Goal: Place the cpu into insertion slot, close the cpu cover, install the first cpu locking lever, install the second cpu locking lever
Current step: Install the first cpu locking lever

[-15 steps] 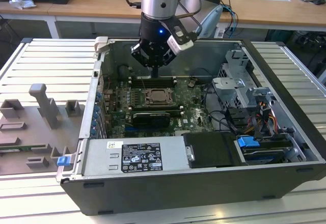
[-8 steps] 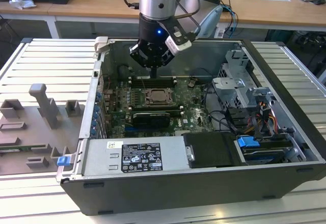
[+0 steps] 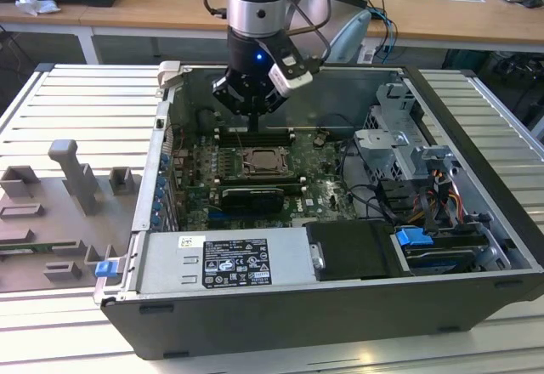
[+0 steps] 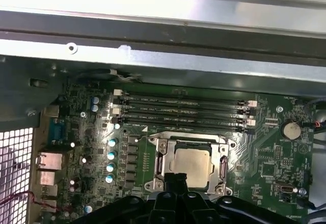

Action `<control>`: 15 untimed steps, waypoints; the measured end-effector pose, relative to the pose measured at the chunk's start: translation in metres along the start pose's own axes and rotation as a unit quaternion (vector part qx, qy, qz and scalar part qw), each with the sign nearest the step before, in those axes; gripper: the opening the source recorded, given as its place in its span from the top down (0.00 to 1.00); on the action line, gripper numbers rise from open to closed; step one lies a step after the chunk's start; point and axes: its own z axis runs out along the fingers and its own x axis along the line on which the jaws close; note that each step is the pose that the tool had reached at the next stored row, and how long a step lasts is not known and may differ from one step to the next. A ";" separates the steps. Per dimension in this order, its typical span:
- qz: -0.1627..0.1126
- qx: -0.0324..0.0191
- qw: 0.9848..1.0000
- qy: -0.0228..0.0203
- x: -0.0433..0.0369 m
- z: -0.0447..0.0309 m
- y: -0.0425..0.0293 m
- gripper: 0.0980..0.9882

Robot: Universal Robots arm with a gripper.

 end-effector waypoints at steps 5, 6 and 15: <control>0.005 0.000 1.000 0.000 0.0038 0.0005 0.0003 0.99; 0.005 0.000 1.000 0.000 0.0056 0.0004 0.0004 0.99; 0.005 0.000 1.000 0.000 0.0228 0.0006 0.0015 0.99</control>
